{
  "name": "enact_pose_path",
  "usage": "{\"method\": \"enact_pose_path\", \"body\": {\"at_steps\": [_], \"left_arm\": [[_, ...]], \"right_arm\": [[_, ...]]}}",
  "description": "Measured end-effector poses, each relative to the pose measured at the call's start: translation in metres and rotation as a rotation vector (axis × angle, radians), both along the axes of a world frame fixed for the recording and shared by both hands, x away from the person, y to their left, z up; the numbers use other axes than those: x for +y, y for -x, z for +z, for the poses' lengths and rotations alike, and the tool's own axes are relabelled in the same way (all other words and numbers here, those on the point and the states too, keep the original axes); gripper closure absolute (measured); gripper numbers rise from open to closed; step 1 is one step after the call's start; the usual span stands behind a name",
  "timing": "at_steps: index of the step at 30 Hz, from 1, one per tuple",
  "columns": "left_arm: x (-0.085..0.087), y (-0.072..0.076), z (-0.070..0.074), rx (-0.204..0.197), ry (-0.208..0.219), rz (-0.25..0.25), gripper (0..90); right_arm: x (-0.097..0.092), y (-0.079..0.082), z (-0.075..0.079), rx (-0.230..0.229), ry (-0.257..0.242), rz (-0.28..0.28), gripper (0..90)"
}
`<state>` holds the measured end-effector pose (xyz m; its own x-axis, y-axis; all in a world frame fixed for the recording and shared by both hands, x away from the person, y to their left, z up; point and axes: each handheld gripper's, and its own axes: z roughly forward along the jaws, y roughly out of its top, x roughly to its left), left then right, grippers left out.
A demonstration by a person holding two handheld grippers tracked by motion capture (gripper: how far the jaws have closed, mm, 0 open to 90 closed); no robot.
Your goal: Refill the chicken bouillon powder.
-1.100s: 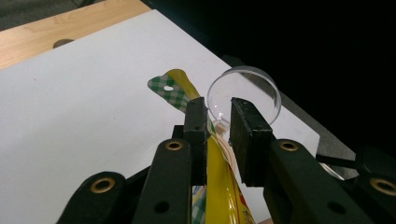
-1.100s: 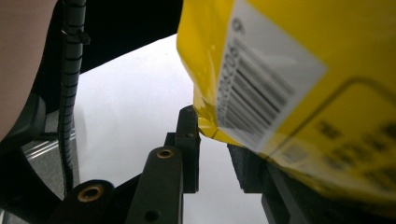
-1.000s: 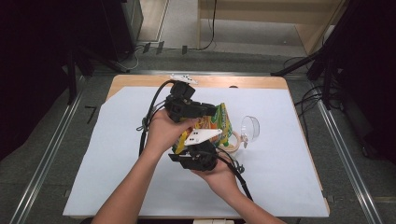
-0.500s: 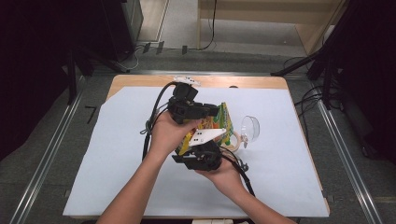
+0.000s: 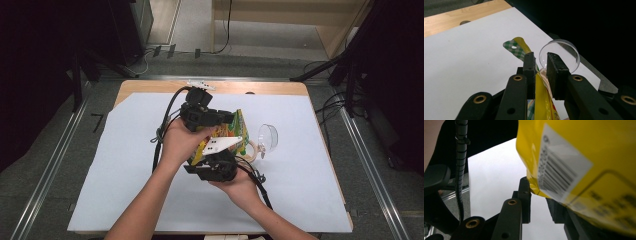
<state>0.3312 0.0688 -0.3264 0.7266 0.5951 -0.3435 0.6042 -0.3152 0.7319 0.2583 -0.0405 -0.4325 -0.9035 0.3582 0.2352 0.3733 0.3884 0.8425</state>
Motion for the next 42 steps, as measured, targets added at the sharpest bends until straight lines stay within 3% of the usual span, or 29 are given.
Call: {"method": "enact_pose_path", "body": {"at_steps": [8, 27, 42], "left_arm": [[0.002, -0.003, -0.001, 0.02, 0.007, -0.006, 78.2], [-0.004, -0.005, 0.007, 0.005, -0.032, -0.001, 77.8], [-0.006, -0.012, 0.01, 0.018, -0.055, 0.003, 77.6]], "right_arm": [[0.001, -0.001, 0.0, 0.0, 0.003, -0.005, 75.8], [0.0, -0.004, 0.006, 0.023, -0.026, -0.005, 74.6], [0.0, -0.01, 0.01, 0.053, -0.036, 0.009, 74.3]]}}
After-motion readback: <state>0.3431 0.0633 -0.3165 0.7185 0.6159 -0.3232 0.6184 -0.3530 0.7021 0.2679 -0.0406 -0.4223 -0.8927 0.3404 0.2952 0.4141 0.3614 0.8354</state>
